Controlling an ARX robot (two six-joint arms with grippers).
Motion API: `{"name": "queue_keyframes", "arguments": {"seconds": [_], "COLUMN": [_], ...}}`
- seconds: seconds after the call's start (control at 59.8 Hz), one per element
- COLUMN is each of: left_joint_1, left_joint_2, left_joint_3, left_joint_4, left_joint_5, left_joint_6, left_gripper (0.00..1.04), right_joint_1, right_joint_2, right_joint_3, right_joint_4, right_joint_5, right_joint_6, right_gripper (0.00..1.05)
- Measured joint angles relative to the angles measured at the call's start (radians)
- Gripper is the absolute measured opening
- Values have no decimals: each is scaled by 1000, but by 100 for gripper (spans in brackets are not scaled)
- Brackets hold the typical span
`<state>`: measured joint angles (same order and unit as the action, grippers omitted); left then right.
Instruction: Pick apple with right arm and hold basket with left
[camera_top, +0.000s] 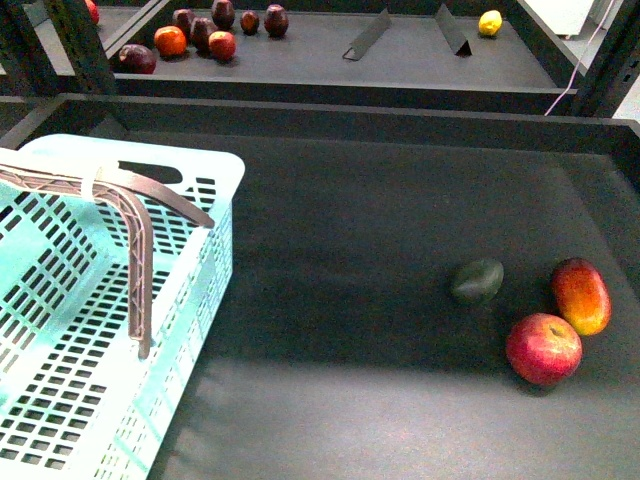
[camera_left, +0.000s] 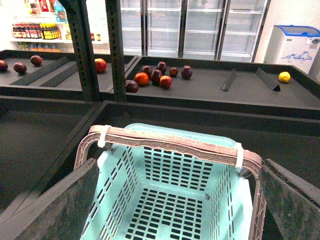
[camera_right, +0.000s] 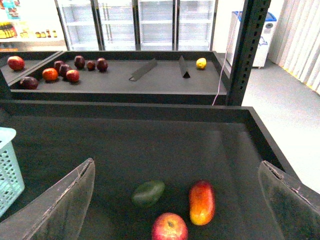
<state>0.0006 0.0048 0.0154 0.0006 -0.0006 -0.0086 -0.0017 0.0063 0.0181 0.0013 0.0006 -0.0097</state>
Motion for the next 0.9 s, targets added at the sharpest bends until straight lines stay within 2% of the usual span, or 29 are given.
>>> {"name": "queue_keyframes", "arguments": {"seconds": [0.703,0.77,0.903], "left_joint_1": [0,-14,61], "left_joint_2": [0,128,426], "left_joint_3": [0,55,127], "left_joint_4": [0,-129,25], "left_joint_5": [0,-71,32], "left_joint_6": [0,-72,-217], "left_gripper": [98,98,98], "right_joint_1": [0,0,0], "right_joint_2": [0,0,-1], "right_joint_3": [0,0,0], "right_joint_4": [0,0,0], "right_joint_5": [0,0,0], "right_joint_6": [0,0,0], "right_gripper": [96,96,96]}}
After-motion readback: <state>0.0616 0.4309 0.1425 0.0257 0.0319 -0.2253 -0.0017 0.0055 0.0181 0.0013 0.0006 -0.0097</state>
